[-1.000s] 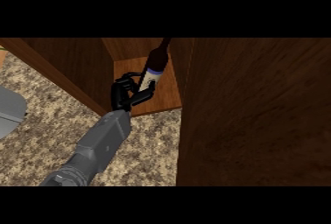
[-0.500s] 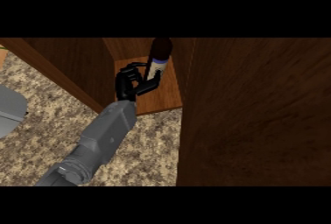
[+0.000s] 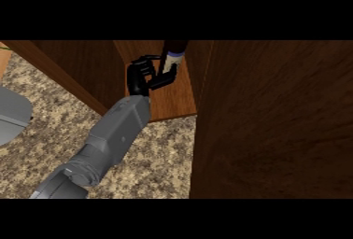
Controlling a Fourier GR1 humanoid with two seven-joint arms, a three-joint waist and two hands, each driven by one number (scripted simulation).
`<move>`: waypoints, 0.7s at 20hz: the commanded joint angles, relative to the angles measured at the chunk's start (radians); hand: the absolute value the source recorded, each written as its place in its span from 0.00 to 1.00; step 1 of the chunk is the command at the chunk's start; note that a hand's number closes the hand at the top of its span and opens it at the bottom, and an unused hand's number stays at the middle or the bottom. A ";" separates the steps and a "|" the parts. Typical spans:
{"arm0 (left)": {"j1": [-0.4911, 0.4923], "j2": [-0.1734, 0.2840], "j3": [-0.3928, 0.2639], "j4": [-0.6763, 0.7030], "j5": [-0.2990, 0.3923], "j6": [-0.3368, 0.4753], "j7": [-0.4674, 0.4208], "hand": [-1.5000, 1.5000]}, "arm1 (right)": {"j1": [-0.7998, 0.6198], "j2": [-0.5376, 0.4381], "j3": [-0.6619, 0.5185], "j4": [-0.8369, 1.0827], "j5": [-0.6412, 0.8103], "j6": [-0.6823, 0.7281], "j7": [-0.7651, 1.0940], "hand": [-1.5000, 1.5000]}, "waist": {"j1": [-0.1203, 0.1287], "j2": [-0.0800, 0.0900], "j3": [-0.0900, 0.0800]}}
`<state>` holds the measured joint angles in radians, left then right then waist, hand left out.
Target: Pick up the wine, place it into the cabinet and close the cabinet
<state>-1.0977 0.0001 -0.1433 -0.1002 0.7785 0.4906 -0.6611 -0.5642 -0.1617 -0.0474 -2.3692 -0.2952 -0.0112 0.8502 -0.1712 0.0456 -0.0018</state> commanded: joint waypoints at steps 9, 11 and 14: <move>-0.067 0.003 0.019 0.056 0.004 0.032 0.064 1.00 | 0.004 -0.016 -0.042 -0.011 -0.022 -0.001 0.001 0.00 | 0.029 0.006 0.000; -0.073 0.017 -0.022 0.078 -0.039 0.051 0.055 1.00 | 0.000 0.000 -0.009 -0.016 -0.015 -0.007 0.011 0.00 | 0.025 0.009 -0.001; -0.093 0.054 -0.091 0.099 -0.109 0.133 0.077 1.00 | -0.001 -0.008 -0.010 -0.020 -0.021 0.006 0.010 0.00 | 0.011 0.012 0.001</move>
<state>-1.1712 0.0303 -0.1761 -0.0231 0.7300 0.5548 -0.5980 -0.5591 -0.1703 -0.0666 -2.3696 -0.2982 -0.0039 0.8460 -0.1524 0.0549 -0.0009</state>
